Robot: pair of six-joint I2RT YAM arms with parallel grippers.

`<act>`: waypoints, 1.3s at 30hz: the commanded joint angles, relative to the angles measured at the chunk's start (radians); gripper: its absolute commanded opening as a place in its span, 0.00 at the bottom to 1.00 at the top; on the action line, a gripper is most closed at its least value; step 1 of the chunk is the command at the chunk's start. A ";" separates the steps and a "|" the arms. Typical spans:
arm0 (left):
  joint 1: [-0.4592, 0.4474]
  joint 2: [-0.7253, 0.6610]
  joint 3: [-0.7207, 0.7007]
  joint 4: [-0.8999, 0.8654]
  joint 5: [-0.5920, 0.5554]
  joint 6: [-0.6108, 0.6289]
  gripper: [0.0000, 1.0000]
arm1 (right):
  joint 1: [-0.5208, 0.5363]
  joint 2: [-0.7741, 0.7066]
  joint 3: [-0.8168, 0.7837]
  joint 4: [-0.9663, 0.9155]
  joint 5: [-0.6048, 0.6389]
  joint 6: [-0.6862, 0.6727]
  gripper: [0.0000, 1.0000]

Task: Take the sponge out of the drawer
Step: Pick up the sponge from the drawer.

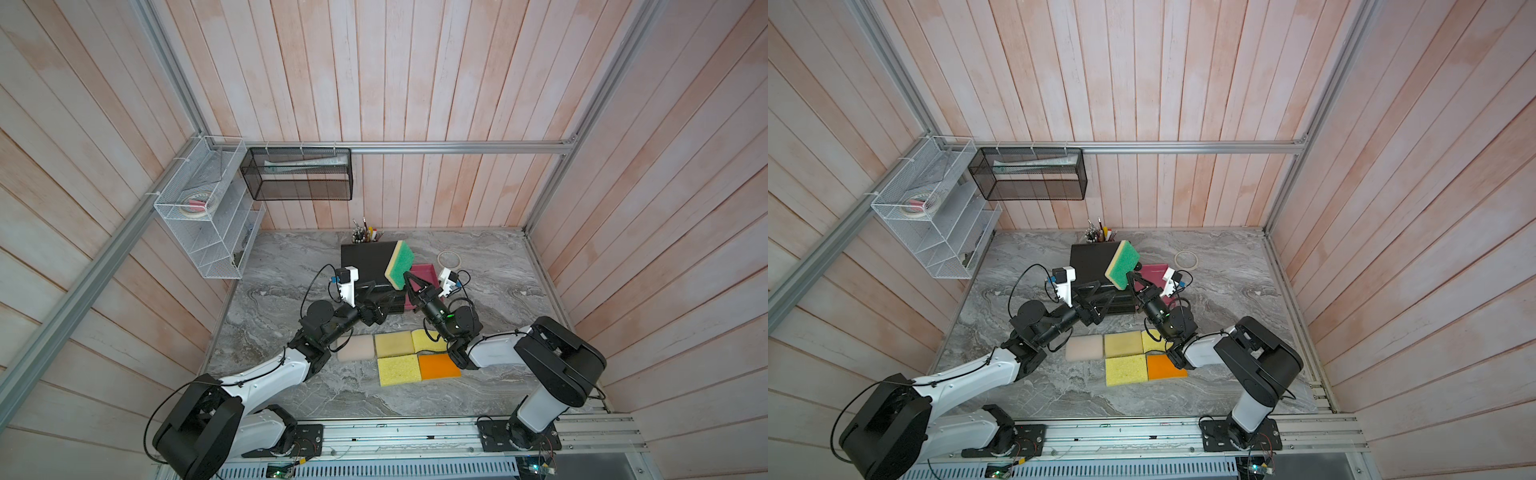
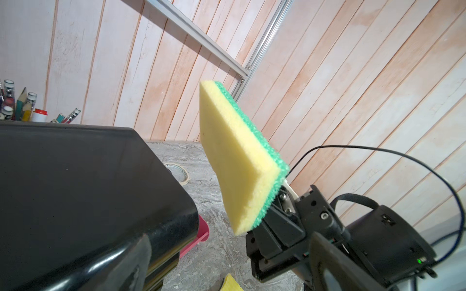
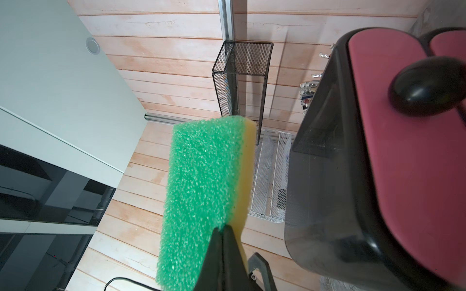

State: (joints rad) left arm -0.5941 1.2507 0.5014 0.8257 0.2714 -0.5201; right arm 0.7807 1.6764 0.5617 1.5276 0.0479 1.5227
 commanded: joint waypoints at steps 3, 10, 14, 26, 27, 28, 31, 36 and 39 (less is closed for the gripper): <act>-0.004 0.079 0.050 0.100 -0.020 -0.011 0.96 | 0.027 0.017 0.037 0.065 0.009 0.017 0.00; -0.005 0.116 0.059 0.161 -0.041 -0.025 0.70 | 0.045 0.027 0.043 0.058 0.008 0.017 0.00; -0.006 0.126 0.068 0.179 -0.050 -0.025 0.57 | 0.045 0.039 0.041 0.071 0.005 0.030 0.00; -0.005 0.127 0.051 0.211 -0.101 -0.039 0.00 | 0.044 0.061 0.053 0.067 -0.021 0.046 0.00; -0.006 0.125 0.053 0.205 -0.100 -0.039 0.00 | 0.044 0.062 0.056 0.064 -0.027 0.045 0.00; -0.006 0.124 0.050 0.212 -0.097 -0.040 0.00 | 0.044 0.064 0.061 0.060 -0.035 0.044 0.00; -0.006 0.101 0.040 0.211 -0.097 -0.037 0.00 | 0.038 0.066 0.066 0.058 -0.055 0.026 0.08; -0.002 -0.001 0.021 0.085 -0.087 -0.027 0.00 | 0.001 -0.039 -0.013 0.020 -0.022 -0.100 0.31; 0.010 -0.102 0.050 -0.147 -0.016 -0.017 0.00 | -0.033 -0.200 -0.065 -0.138 0.029 -0.281 0.37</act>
State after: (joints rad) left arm -0.5953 1.2121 0.5346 0.8673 0.2077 -0.5598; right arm 0.7738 1.6012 0.5205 1.4799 0.0380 1.4139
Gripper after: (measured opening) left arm 0.056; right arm 0.356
